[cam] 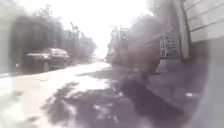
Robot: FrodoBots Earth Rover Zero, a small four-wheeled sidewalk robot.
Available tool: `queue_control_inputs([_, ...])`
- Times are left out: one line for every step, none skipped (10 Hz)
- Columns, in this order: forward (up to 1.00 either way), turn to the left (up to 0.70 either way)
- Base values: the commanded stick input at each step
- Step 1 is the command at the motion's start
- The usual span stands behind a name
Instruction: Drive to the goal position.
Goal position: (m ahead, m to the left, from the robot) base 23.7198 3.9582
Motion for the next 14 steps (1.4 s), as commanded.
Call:
queue_control_inputs([1.00, 0.00])
queue_control_inputs([1.00, 0.00])
queue_control_inputs([1.00, 0.00])
queue_control_inputs([1.00, 0.00])
queue_control_inputs([1.00, 0.00])
queue_control_inputs([1.00, 0.00])
queue_control_inputs([1.00, 0.00])
queue_control_inputs([1.00, 0.00])
queue_control_inputs([1.00, 0.00])
queue_control_inputs([1.00, 0.00])
queue_control_inputs([1.00, 0.00])
queue_control_inputs([1.00, 0.00])
queue_control_inputs([1.00, -0.05])
queue_control_inputs([1.00, -0.18])
